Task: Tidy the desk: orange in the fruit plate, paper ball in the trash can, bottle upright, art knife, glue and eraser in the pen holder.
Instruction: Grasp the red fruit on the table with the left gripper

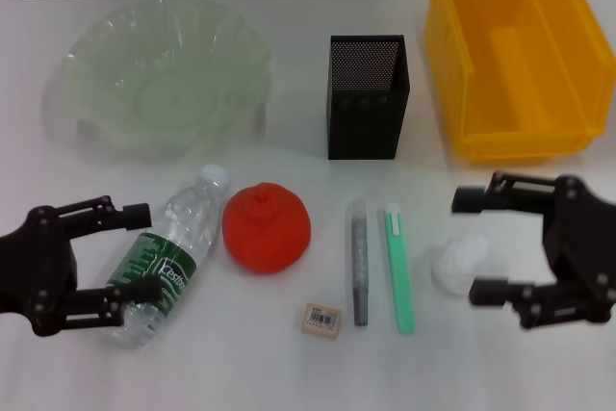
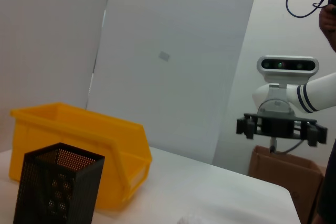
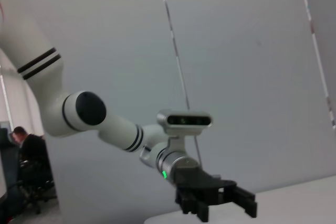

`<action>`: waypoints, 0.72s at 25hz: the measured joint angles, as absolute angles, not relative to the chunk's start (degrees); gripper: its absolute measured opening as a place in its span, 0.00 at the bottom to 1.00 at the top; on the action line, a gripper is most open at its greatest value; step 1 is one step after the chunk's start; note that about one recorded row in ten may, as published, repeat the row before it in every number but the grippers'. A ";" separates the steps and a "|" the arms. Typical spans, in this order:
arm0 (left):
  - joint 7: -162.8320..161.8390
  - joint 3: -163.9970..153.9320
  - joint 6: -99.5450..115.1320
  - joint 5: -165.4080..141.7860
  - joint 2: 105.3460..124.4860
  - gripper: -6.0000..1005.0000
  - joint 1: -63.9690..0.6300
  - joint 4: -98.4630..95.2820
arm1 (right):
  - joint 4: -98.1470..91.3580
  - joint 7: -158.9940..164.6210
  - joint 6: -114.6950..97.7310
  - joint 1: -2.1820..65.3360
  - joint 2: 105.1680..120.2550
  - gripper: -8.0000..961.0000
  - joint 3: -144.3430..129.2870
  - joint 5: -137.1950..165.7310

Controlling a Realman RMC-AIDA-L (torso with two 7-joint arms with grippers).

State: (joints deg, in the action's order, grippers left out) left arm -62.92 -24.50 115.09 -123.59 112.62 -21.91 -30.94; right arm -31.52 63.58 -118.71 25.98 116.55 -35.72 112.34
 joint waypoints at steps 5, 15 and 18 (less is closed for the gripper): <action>-63.38 -24.74 115.01 -123.42 112.81 0.81 -21.33 -30.95 | -32.32 63.57 -118.22 25.65 117.63 0.85 -36.61 114.63; -65.98 -24.88 115.09 -123.26 113.25 0.81 -21.78 -31.50 | -32.69 63.57 -117.92 25.02 118.30 0.85 -36.71 115.24; -67.75 -24.81 114.89 -123.05 113.39 0.81 -23.33 -31.74 | -32.65 63.55 -116.82 24.09 118.30 0.85 -36.26 115.24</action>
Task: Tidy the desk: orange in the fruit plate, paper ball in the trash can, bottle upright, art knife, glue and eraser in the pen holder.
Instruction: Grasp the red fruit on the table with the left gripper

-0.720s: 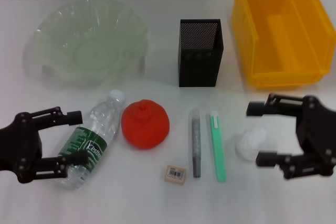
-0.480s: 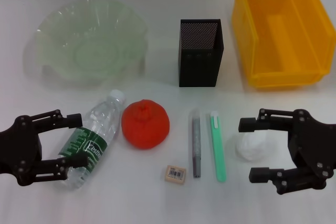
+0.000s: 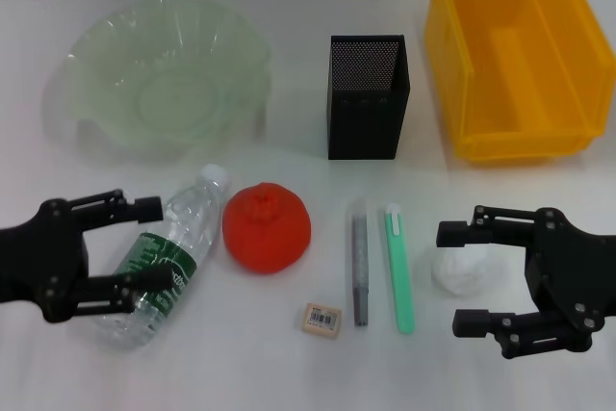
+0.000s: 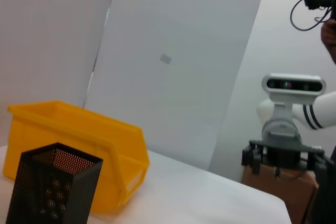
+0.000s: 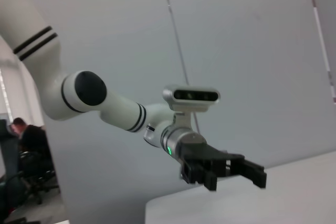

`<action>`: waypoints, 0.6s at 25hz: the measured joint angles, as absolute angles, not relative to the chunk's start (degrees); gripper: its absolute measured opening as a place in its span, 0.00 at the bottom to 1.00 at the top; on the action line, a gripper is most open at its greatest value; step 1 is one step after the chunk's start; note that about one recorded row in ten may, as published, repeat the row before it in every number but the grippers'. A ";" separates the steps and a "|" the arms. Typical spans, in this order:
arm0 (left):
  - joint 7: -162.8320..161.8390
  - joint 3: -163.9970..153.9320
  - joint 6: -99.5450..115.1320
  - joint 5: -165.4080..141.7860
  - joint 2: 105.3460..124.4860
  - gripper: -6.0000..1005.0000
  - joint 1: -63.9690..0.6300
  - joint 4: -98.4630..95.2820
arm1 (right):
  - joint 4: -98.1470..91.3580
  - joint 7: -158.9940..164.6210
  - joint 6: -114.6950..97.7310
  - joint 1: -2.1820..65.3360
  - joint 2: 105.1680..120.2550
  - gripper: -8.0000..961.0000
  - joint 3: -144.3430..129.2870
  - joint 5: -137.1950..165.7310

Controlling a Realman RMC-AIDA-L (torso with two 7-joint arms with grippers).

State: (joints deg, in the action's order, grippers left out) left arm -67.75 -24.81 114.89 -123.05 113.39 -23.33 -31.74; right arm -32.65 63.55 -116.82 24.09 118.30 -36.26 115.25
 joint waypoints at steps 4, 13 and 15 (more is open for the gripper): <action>-70.25 -24.81 114.75 -123.03 113.43 0.81 -25.20 -32.43 | -32.77 63.54 -116.64 22.53 118.30 0.85 -35.28 114.98; -81.03 -28.87 108.06 -124.58 116.57 0.81 -32.97 -42.79 | -32.67 63.54 -116.60 18.61 117.37 0.85 -22.88 114.95; -84.93 -35.41 103.88 -125.18 118.05 0.81 -35.43 -46.24 | -32.68 63.54 -116.51 18.05 117.24 0.85 -20.73 115.00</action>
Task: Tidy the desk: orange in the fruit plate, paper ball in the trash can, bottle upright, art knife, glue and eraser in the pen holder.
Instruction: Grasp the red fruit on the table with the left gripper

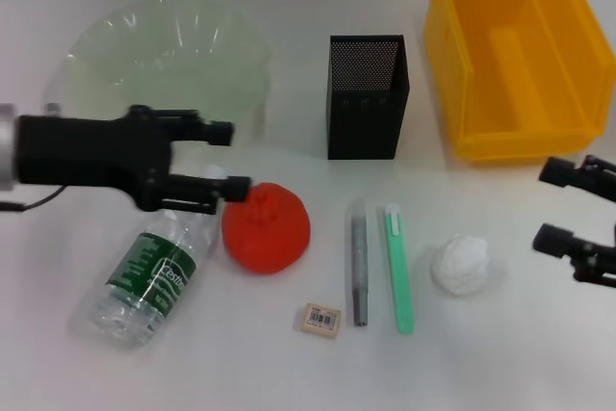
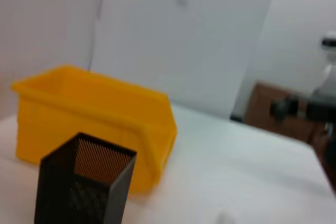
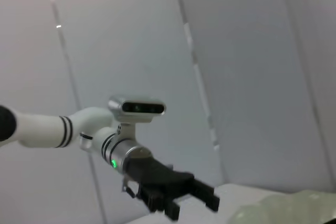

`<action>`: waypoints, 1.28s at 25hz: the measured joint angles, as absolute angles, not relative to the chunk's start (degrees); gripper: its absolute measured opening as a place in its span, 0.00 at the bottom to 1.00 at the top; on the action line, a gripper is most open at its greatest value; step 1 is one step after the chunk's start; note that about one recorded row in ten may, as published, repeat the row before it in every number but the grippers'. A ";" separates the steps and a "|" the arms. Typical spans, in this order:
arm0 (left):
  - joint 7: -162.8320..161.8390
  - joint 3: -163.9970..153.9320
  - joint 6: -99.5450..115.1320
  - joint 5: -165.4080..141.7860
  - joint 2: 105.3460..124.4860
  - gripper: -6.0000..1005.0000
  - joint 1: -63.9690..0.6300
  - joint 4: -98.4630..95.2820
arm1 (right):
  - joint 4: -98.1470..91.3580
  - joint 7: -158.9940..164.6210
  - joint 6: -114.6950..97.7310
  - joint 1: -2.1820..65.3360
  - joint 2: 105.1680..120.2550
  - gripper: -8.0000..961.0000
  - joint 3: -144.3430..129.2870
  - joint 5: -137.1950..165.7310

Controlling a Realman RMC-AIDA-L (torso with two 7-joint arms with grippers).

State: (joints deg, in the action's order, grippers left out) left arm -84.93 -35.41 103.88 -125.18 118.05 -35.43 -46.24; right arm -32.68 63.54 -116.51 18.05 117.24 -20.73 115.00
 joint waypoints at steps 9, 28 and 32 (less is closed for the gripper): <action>-89.89 -52.70 91.07 -124.93 118.77 0.76 -36.42 -47.38 | -32.63 63.54 -114.62 16.69 117.11 0.85 -19.38 115.04; -90.75 -63.04 82.38 -125.19 118.77 0.30 -35.53 -46.57 | -32.43 63.78 -113.51 16.90 117.51 0.85 -19.33 115.18; -90.51 -63.01 82.53 -124.93 118.74 0.19 -35.38 -46.61 | -32.43 63.77 -112.96 17.13 117.59 0.85 -19.34 115.18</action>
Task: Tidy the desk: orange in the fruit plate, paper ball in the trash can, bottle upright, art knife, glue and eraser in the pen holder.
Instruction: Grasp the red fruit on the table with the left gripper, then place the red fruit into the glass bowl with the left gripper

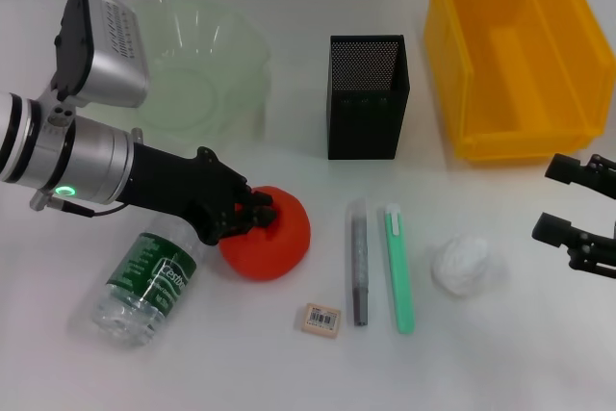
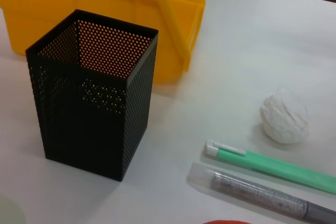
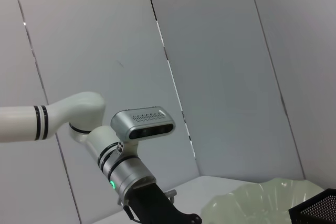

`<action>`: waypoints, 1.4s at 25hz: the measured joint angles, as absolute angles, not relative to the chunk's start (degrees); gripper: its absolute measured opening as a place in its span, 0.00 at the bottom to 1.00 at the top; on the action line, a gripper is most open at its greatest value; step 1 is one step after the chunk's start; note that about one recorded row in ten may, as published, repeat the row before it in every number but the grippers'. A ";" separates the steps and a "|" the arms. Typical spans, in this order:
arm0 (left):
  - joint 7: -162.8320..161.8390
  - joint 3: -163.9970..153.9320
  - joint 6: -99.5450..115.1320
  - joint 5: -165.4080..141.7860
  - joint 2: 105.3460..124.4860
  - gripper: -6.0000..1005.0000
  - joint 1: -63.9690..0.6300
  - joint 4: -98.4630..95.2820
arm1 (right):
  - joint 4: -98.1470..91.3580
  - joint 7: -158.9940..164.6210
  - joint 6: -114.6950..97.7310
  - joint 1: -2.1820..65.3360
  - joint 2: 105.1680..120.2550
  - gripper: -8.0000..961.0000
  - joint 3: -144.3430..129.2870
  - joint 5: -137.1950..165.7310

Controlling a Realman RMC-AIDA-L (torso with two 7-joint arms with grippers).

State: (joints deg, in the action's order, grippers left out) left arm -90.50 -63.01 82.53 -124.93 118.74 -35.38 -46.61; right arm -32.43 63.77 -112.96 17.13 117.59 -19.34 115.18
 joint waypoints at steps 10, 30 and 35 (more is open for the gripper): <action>-90.27 -62.63 83.53 -124.59 118.74 0.10 -35.21 -46.75 | -31.17 63.65 -112.18 17.24 117.51 0.85 -19.34 114.85; -87.11 -41.49 94.90 -113.54 117.87 0.07 -34.90 -47.82 | -30.31 63.54 -110.16 19.20 117.74 0.85 -19.34 114.75; -84.31 -34.83 85.27 -108.38 118.20 0.07 -34.57 -47.15 | -28.40 63.54 -108.20 20.12 117.78 0.85 -19.05 113.21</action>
State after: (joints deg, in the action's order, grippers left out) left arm -84.31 -34.83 85.27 -108.38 118.20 -34.57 -47.15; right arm -28.40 63.54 -108.20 20.12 117.78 -19.06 113.21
